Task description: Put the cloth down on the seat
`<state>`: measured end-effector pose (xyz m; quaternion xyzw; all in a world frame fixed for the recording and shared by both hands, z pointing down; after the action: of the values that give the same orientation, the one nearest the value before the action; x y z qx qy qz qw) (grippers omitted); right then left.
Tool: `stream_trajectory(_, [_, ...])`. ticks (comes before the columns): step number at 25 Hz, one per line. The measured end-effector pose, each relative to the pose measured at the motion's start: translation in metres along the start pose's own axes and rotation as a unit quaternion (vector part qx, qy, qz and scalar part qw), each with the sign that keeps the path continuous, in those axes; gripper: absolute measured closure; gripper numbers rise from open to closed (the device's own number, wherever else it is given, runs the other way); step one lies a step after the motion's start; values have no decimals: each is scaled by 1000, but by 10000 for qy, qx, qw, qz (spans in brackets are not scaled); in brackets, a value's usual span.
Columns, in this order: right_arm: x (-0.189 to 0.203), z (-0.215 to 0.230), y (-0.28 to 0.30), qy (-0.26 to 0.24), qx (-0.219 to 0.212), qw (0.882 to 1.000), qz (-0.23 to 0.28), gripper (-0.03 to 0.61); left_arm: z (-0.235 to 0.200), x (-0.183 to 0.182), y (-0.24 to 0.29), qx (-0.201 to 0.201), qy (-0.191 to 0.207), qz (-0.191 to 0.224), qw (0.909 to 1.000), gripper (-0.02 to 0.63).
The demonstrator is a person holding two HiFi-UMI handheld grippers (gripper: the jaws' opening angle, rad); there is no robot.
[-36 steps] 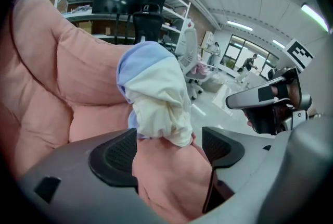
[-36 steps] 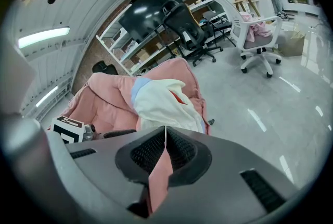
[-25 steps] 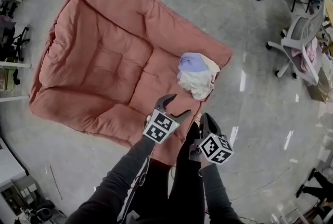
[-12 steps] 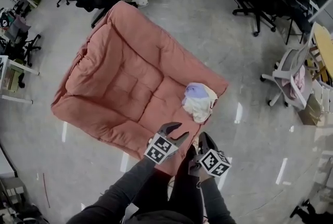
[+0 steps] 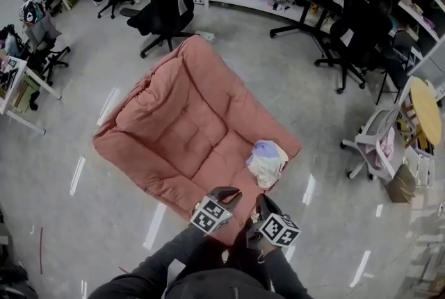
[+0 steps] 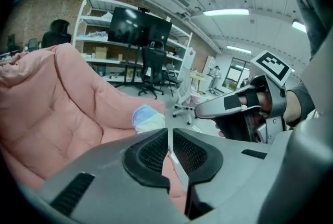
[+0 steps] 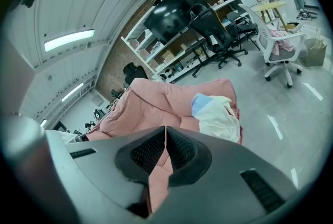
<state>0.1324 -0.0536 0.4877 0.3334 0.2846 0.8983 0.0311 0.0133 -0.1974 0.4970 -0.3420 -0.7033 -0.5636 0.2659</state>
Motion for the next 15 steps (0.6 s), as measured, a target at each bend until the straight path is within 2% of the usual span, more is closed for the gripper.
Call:
stream_trajectory(2, [-3,-13,-6,-97,-84,9999,42,566,4,-2,-14,-141,-8,125,9998,592])
stream_trajectory(7, [-3,-34,-27,-147,-321,9992,188,566,20,-16,-44,-286,20,549,9981,600])
stream_trajectory(12, [-1,-61,-49,-444,-582,9969,293,566,36,-24,-75,-271,141,875,9957,603])
stream_trajectory(15, [1,-76,-59,-634,-676,9943,523,566,45,-21,-92,-222,206,1032,9942,604])
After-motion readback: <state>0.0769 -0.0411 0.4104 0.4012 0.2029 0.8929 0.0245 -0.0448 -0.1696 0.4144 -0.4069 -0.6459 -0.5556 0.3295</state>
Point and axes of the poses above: the fingertips, and each gripper's own axes: y forward along the fingers, z to its right, x out of its underside, the point moved 10 cm from there along -y, backward along the fingers, and after that the axes turned 3 degrees about -z, right-handed, at the moved point
